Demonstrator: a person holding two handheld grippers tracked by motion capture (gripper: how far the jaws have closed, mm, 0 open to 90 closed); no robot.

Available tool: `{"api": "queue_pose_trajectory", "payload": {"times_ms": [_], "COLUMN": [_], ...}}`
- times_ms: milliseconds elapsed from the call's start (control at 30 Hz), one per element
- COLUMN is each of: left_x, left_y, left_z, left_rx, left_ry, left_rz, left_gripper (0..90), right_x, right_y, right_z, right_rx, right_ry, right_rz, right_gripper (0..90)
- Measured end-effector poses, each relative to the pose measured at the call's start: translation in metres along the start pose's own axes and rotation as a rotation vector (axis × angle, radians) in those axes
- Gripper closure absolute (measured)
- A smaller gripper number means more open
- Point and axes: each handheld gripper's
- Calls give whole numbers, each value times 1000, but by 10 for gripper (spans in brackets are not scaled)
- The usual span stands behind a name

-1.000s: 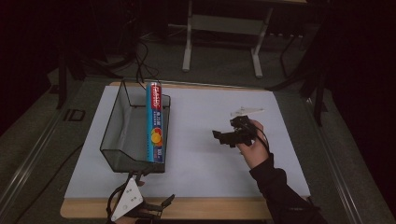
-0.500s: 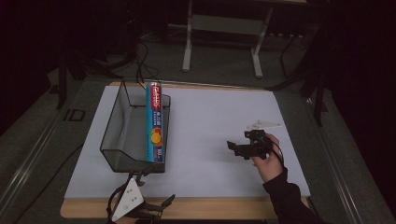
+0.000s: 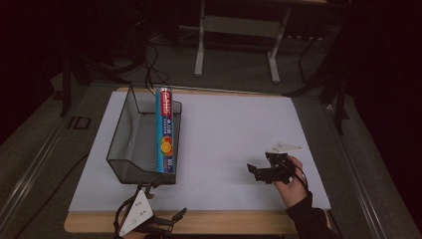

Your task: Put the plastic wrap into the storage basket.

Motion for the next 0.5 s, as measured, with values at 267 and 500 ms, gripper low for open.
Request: {"api": "queue_pose_trajectory", "payload": {"times_ms": [267,500], "left_x": [0,0], "left_y": [0,0], "left_z": [-1,-1], "left_rx": [7,15], "left_ry": [-4,-2], "left_rz": [3,1], "left_gripper": [20,21], "right_x": [11,14], "right_y": [-3,-11], "right_z": [-6,-2], "right_rx": [31,27], "right_ry": [10,43], "right_rz": [-11,8], "right_gripper": [141,151]}}
Point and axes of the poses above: each handheld gripper's, and its own axes: y roughly backward along the jaws, x roughly out of its underside, z roughly to its left, and after that the axes turned 6 degrees about -z, right-handed
